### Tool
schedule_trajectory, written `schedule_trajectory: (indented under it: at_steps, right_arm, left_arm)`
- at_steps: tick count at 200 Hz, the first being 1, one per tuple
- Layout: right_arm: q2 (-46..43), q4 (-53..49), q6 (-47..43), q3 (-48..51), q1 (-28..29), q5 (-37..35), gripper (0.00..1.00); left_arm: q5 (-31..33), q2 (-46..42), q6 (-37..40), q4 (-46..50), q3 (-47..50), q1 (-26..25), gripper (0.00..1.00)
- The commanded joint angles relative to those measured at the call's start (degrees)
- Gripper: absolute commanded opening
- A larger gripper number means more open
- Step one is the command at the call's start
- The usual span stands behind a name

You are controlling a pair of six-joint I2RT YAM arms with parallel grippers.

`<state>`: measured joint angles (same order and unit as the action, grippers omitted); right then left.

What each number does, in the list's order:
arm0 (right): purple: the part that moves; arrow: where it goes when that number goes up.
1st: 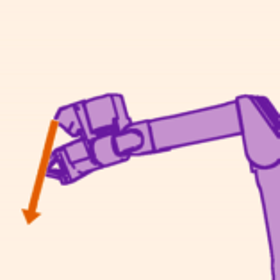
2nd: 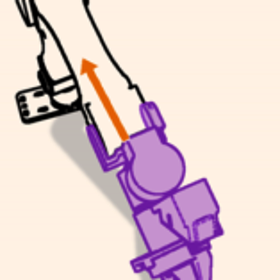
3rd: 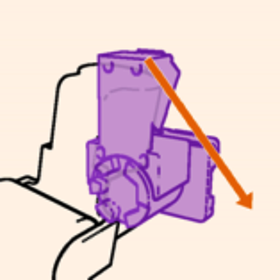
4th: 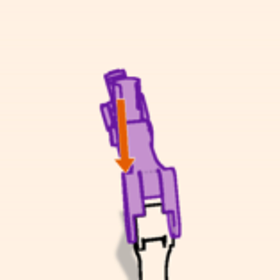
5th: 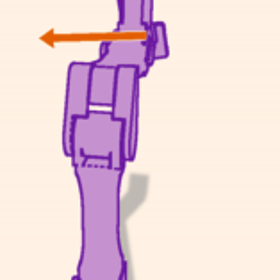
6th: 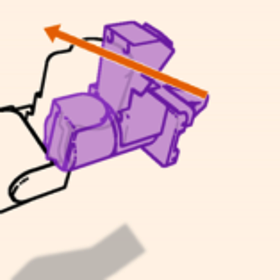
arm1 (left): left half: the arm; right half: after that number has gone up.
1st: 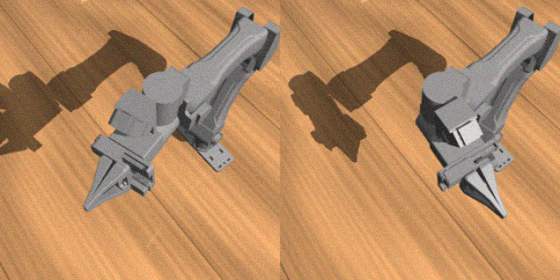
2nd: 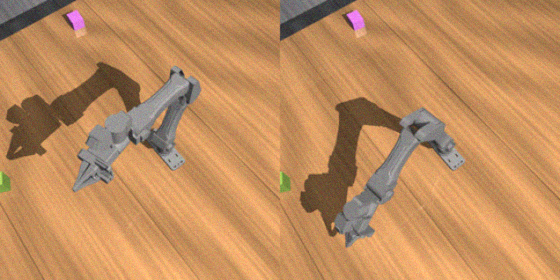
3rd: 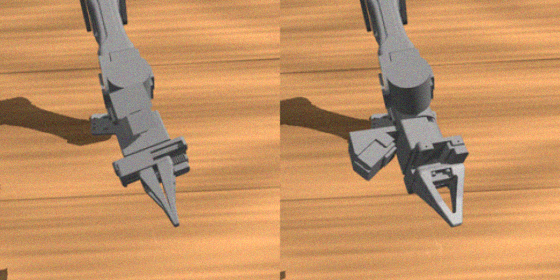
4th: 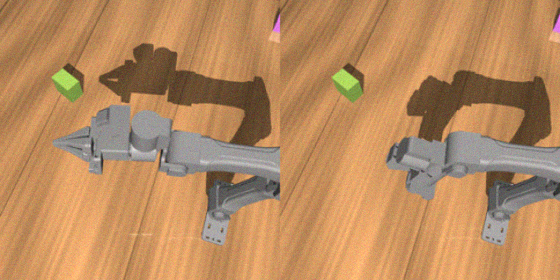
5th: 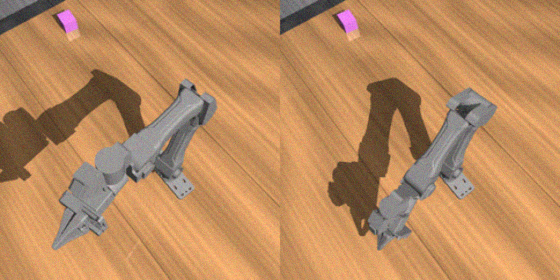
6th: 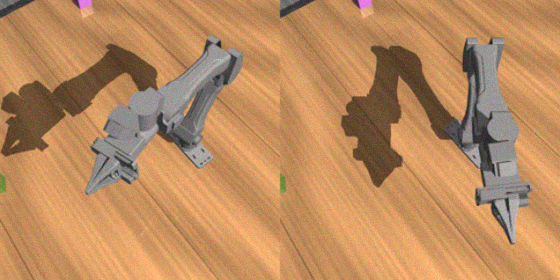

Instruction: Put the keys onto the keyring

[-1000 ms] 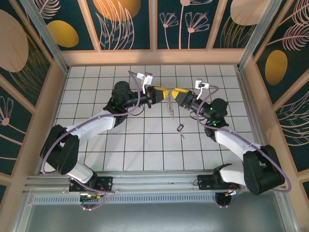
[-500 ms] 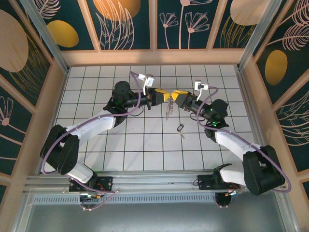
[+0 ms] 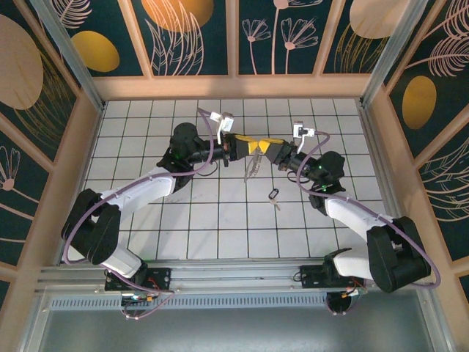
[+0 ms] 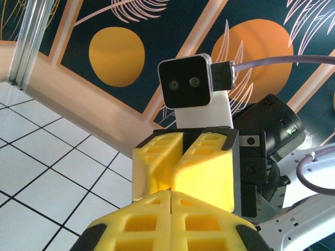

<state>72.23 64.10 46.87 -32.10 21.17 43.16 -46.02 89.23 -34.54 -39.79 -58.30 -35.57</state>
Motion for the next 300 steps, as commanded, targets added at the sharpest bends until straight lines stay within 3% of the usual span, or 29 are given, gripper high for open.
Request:
schedule_trajectory:
  at_steps: [1,18,83,92,108,148,180,191,210,226,266,300]
  right_arm:
    - [0.64,2.31,0.07,-0.37,0.38,0.97,0.08]
    - [0.64,2.66,0.16,-0.41,0.41,1.48,0.00]
    - [0.72,2.89,-0.25,-0.73,0.89,2.95,0.00]
    - [0.79,2.35,-0.34,-0.94,0.91,3.03,0.10]
    - [0.79,1.59,-0.72,-1.05,1.08,3.05,0.12]
    - [1.05,1.88,-0.87,-1.08,1.32,3.31,0.00]
    - [0.91,1.80,-1.40,-0.95,1.34,2.11,0.00]
    - [0.75,2.05,-1.31,-0.80,1.34,1.01,0.00]
    - [0.46,2.44,-1.04,-1.03,1.25,-0.81,0.00]
    - [0.20,2.69,-0.67,-1.50,1.17,-2.19,0.00]
    - [-0.32,5.73,2.51,-1.92,1.37,-7.56,0.00]
    - [-0.20,8.70,5.52,-1.49,2.51,-14.87,0.00]
  left_arm:
    - [-1.62,0.37,-0.44,-3.54,-2.43,-0.20,0.00]
    - [-1.70,0.48,-0.46,-3.63,-2.50,-0.33,0.00]
    - [-1.33,0.65,-1.04,-4.59,-2.34,-0.23,0.00]
    - [-1.27,0.66,-1.09,-4.68,-2.41,-0.21,0.00]
    - [-1.35,0.68,-1.16,-4.68,-2.43,-0.21,0.00]
    - [-1.27,0.59,-1.14,-4.68,-2.41,-0.27,0.00]
    - [0.02,0.52,-2.17,-5.02,-2.26,-0.27,0.00]
    - [1.85,0.05,-2.93,-5.27,-1.88,-0.23,0.12]
    - [8.06,-1.92,-4.46,-5.82,-0.23,-0.21,0.47]
    - [14.00,-3.93,-5.18,-4.44,0.70,-0.25,0.58]
    - [21.38,-7.79,-11.24,-9.28,5.11,-0.28,0.64]
    - [22.57,-7.61,-17.58,-14.46,7.30,-0.33,0.57]
